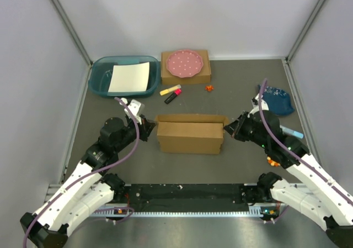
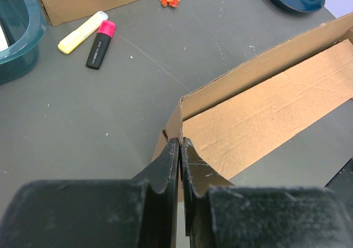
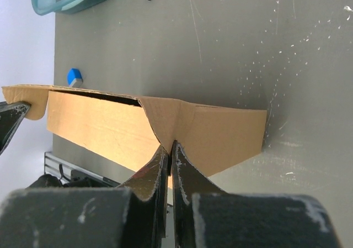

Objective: Fold the paper box

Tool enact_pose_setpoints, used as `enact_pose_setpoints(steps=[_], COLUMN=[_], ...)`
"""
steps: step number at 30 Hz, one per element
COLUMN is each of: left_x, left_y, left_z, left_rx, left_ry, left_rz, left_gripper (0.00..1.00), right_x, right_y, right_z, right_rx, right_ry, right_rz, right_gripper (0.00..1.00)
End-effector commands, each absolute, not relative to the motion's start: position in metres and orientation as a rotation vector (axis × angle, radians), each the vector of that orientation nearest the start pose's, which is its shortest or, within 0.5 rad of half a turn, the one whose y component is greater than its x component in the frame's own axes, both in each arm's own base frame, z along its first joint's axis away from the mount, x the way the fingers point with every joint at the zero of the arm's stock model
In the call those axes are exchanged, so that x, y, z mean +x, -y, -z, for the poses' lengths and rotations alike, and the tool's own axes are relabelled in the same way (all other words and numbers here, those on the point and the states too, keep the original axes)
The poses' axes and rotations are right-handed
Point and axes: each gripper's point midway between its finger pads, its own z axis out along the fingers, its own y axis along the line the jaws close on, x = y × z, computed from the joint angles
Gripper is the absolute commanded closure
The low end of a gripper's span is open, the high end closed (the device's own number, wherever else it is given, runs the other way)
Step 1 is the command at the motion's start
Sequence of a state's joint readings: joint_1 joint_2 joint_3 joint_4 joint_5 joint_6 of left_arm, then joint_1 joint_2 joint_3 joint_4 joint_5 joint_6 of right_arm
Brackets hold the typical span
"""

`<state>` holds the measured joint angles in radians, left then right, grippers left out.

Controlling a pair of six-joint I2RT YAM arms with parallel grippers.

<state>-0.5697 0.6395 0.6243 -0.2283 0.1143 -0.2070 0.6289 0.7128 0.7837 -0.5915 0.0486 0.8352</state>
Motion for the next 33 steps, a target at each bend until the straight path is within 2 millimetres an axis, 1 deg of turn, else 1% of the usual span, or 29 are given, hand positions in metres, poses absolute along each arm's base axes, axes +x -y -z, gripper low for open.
enact_pose_setpoints(steps=[1, 6, 11, 19, 27, 33], left_x=[0.215, 0.215, 0.215, 0.215, 0.216, 0.214], left_y=[0.194, 0.194, 0.192, 0.191, 0.19, 0.19], left_z=[-0.233, -0.233, -0.235, -0.235, -0.24, -0.237], left_rx=[0.461, 0.462, 0.459, 0.453, 0.442, 0.433], left_ry=[-1.784, -1.783, -1.776, -1.776, -1.771, -1.795], left_rz=[0.757, 0.757, 0.751, 0.742, 0.744, 0.754], left_gripper=[0.94, 0.94, 0.94, 0.95, 0.98, 1.0], right_x=[0.195, 0.192, 0.191, 0.184, 0.181, 0.178], right_y=[-0.197, -0.198, -0.192, -0.186, -0.177, -0.176], right_z=[-0.214, -0.2, -0.186, -0.16, -0.156, -0.157], right_rx=[0.216, 0.162, 0.116, 0.049, 0.017, 0.013], right_ry=[-2.192, -2.214, -2.226, -2.267, -2.274, -2.272], right_rz=[-0.886, -0.82, -0.731, -0.659, -0.618, -0.623], right_gripper=[1.0, 1.0, 1.0, 1.0, 1.0, 1.0])
